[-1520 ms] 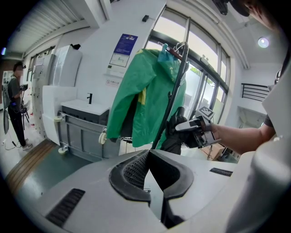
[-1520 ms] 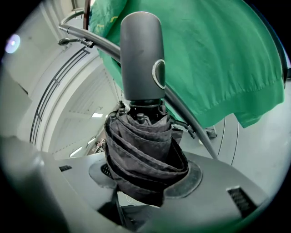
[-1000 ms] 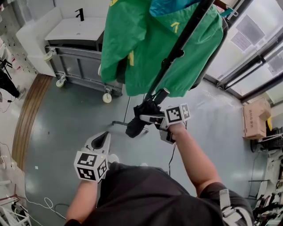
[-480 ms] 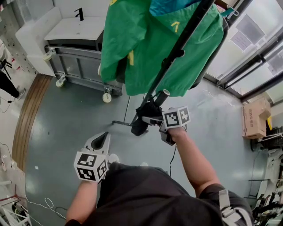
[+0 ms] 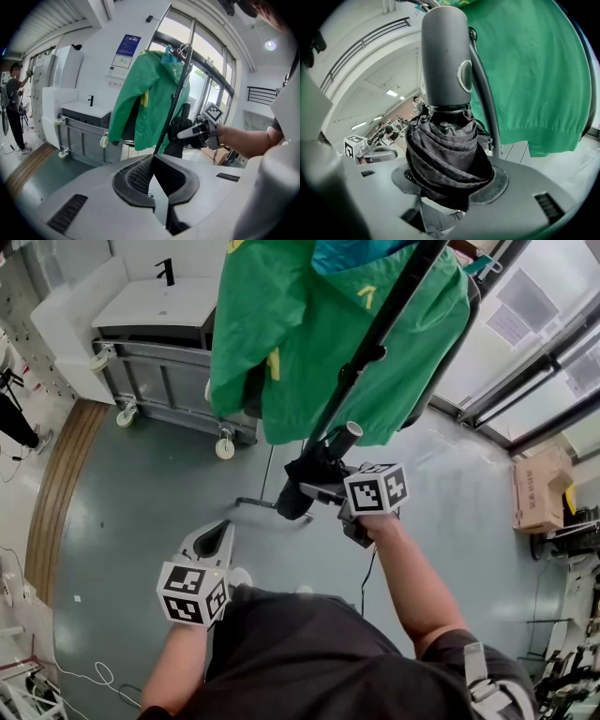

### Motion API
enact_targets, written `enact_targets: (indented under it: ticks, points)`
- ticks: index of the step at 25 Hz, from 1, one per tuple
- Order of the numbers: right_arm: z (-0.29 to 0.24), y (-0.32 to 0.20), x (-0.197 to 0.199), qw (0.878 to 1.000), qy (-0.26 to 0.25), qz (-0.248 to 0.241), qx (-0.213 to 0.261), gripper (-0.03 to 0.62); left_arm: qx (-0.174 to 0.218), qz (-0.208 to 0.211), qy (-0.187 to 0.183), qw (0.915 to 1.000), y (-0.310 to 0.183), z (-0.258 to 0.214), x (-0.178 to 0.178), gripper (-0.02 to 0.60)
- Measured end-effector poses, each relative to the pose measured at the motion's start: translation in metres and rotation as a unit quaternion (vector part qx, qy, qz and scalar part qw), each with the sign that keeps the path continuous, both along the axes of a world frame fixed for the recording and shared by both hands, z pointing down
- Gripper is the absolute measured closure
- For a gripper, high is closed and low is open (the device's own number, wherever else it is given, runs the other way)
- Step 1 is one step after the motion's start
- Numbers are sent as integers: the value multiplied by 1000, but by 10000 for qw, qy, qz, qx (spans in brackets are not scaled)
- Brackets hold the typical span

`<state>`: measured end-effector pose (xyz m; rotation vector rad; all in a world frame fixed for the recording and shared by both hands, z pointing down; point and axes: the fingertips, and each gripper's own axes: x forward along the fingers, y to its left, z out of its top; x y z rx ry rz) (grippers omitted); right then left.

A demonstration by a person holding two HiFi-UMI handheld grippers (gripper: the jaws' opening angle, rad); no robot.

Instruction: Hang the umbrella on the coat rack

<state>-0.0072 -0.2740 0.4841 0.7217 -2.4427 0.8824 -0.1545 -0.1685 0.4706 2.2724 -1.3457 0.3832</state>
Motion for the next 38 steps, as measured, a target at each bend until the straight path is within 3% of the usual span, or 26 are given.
enact_targets:
  ticks: [5, 13, 38]
  points:
    - [-5, -9, 1, 10000, 27, 58, 16, 368, 7, -19, 7, 10000, 3, -1, 0, 566]
    - [17, -3, 9, 9980, -80, 223, -588, 368, -26, -46, 8, 10000, 7, 1, 0, 566]
    - [56, 15, 30, 9952, 76, 404, -886, 368, -9, 53, -11, 10000, 5, 0, 13, 566]
